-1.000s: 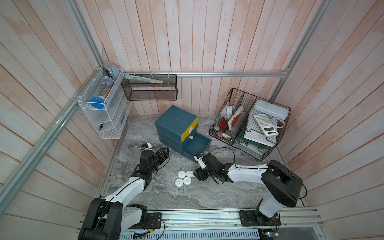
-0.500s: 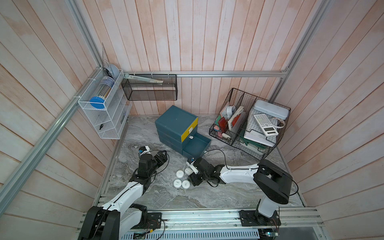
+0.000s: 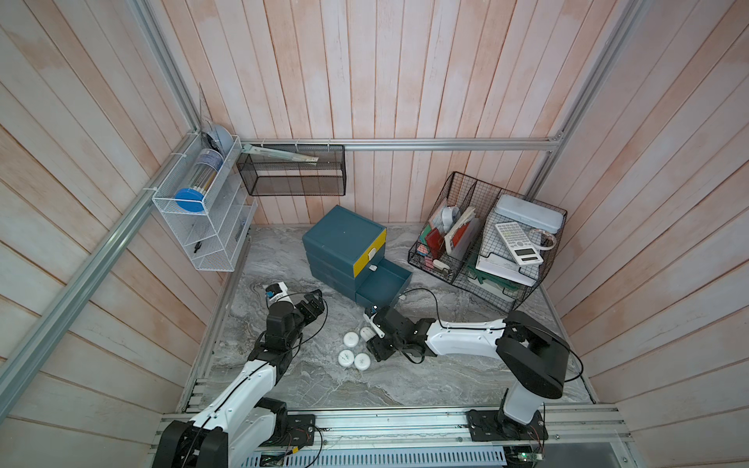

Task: Put the bluetooth earphones in the drawer according to color
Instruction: Pick up the Bluetooth earphone from the center of the board.

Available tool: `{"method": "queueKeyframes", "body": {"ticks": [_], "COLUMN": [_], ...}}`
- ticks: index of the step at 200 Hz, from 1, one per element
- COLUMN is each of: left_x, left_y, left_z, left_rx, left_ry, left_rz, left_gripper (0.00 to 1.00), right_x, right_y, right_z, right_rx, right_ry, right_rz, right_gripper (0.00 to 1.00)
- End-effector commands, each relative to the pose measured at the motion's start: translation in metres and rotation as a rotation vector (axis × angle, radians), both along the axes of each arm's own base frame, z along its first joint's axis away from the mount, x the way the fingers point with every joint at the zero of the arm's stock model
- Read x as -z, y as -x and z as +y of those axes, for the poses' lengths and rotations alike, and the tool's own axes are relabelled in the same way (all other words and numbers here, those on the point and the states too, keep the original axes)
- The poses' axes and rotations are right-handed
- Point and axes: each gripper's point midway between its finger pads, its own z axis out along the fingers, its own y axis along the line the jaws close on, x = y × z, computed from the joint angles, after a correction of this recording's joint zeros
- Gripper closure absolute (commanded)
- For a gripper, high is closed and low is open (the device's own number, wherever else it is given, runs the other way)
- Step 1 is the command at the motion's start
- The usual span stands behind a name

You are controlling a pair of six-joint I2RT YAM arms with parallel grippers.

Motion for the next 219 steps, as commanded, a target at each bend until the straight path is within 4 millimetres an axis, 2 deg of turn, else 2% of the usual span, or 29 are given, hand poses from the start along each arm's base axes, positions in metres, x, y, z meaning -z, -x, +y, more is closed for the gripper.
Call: {"method": "queueKeyframes", "body": {"ticks": [1,70,142,179,204,219], "left_x": [0.003,-0.001,-0.001,-0.002,-0.004,-0.005], "left_y": [0.004,0.007,0.007,0.008,0.008,0.009], "left_z": [0.009,0.014,0.011,0.010,0.010,0.010], "left_rx": [-0.031,-0.048,-0.036,-0.030,-0.028,-0.026], "left_ry": [-0.037,-0.046,-0.041,-0.040,-0.038,-0.038], "left_rz": [0.000,-0.018,-0.017,-0.022,-0.032,-0.037], "left_gripper": [0.00,0.00,0.00,0.00,0.00,0.00], "right_x": [0.004,0.009,0.021,0.005,-0.010,-0.020], "right_y": [-0.009,-0.024,-0.024,-0.021,-0.019,-0.018], "right_z": [-0.001,0.007,0.006,0.010,0.012,0.012], "right_rx": [-0.001,0.004,0.011,0.000,0.000,0.001], "right_ry": [0.035,0.054,0.079,0.042,-0.006,-0.036], "right_rz": [-0.025,-0.052,-0.041,-0.059,-0.068,-0.074], "right_gripper": [0.27,0.28,0.42,0.59,0.66,0.67]}}
